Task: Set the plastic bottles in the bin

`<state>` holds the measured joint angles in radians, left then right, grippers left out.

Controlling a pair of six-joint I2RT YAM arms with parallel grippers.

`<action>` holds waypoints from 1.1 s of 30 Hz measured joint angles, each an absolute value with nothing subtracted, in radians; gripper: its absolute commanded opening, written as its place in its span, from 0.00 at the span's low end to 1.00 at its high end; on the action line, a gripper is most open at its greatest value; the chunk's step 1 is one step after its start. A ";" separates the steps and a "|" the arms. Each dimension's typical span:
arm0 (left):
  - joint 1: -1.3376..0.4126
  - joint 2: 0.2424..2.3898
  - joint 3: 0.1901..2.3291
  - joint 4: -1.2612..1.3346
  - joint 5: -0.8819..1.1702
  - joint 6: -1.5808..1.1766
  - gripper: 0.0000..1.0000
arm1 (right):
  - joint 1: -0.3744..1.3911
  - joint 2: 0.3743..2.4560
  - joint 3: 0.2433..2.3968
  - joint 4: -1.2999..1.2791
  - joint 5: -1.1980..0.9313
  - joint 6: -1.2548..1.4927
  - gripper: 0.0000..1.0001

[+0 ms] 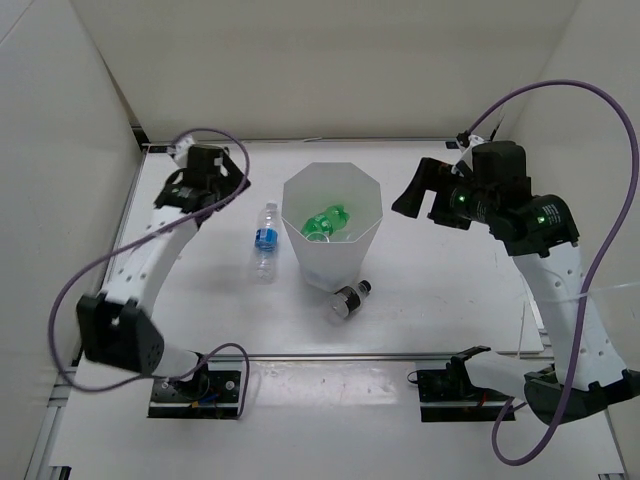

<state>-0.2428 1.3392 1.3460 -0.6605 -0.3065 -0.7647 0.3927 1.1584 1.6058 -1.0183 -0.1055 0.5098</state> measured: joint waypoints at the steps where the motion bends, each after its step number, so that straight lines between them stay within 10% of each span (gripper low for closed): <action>1: -0.242 1.402 1.321 -0.651 -0.289 -0.768 1.00 | 0.393 1.161 1.606 -1.018 -0.111 0.510 1.00; 19: -0.327 1.840 1.240 -0.519 -0.093 -0.641 0.98 | 0.393 1.114 1.579 -1.016 -0.187 0.501 1.00; 23: -0.331 1.849 1.220 -0.518 -0.072 -0.638 0.69 | 0.393 1.108 1.557 -1.023 -0.186 0.494 1.00; 33: -0.325 1.561 1.274 -0.627 -0.125 -0.656 0.66 | 0.380 1.101 1.514 -1.022 -0.174 0.492 1.00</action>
